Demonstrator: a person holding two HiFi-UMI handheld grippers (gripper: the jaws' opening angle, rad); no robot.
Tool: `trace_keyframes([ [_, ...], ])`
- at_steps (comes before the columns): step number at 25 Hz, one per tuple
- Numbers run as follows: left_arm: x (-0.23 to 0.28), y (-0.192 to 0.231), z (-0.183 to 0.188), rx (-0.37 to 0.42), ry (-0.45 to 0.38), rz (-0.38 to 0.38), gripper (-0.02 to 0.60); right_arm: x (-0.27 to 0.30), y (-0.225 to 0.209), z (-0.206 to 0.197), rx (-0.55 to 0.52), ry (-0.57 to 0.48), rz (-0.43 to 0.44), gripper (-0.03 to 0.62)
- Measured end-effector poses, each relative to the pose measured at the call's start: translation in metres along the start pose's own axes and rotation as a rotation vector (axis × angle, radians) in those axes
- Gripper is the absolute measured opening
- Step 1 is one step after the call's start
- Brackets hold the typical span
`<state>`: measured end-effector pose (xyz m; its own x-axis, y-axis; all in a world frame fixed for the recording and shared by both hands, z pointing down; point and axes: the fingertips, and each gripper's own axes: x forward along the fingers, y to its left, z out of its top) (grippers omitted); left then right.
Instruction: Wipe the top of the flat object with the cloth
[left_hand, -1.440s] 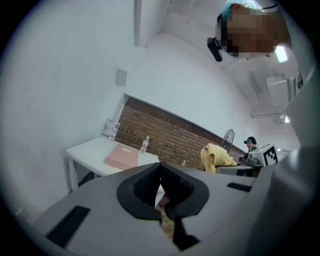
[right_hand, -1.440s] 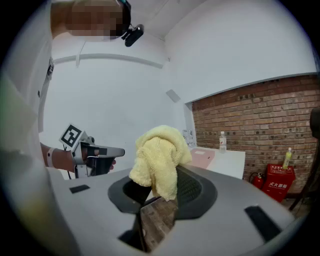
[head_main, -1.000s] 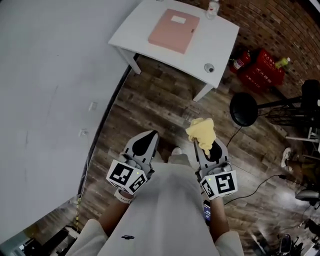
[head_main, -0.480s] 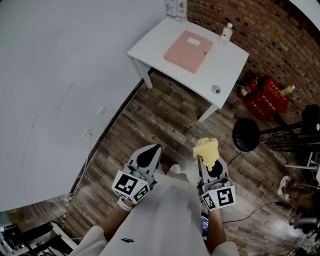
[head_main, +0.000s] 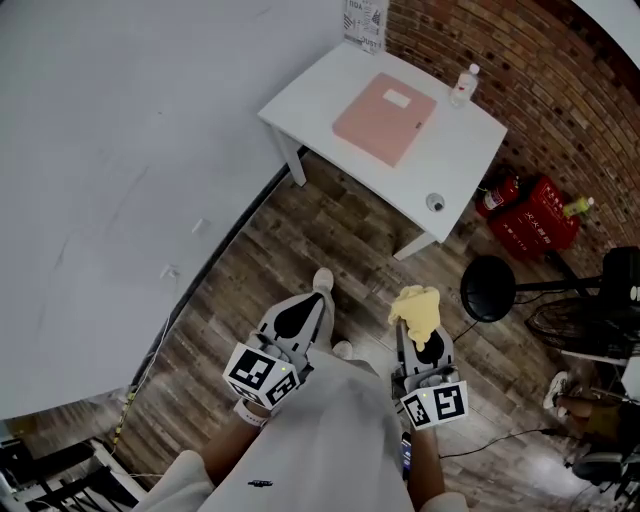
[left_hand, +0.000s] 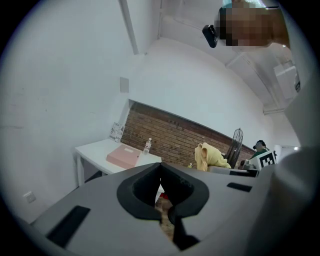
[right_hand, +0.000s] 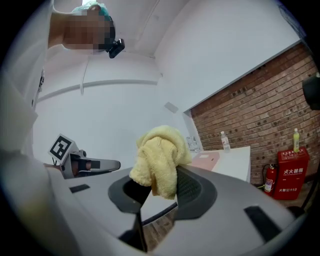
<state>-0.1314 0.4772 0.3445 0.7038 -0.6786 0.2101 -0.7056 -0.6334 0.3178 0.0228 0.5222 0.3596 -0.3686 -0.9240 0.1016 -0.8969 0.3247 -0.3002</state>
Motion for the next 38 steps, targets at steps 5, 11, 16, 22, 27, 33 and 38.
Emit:
trace_keyframes([
  [5, 0.054, 0.026, 0.022, -0.019, 0.005, -0.059, 0.017, 0.046, 0.002, 0.017, -0.071, 0.036, 0.031, 0.114],
  [11, 0.114, 0.069, 0.068, 0.017, 0.018, -0.126, 0.017, 0.118, -0.025, 0.043, -0.052, 0.044, -0.035, 0.117],
  [16, 0.154, 0.122, 0.102, 0.024, 0.027, -0.163, 0.017, 0.191, -0.047, 0.063, -0.073, 0.043, -0.093, 0.118],
  [22, 0.194, 0.179, 0.124, 0.006, 0.047, -0.195, 0.017, 0.26, -0.065, 0.077, -0.05, 0.047, -0.141, 0.123],
  [27, 0.221, 0.201, 0.135, -0.014, 0.049, -0.207, 0.017, 0.288, -0.079, 0.081, -0.053, 0.078, -0.167, 0.129],
  [33, 0.246, 0.209, 0.132, -0.018, 0.085, -0.208, 0.017, 0.308, -0.096, 0.087, -0.042, 0.097, -0.15, 0.127],
  [38, 0.27, 0.209, 0.131, 0.001, 0.097, -0.185, 0.017, 0.32, -0.12, 0.084, -0.043, 0.119, -0.119, 0.129],
])
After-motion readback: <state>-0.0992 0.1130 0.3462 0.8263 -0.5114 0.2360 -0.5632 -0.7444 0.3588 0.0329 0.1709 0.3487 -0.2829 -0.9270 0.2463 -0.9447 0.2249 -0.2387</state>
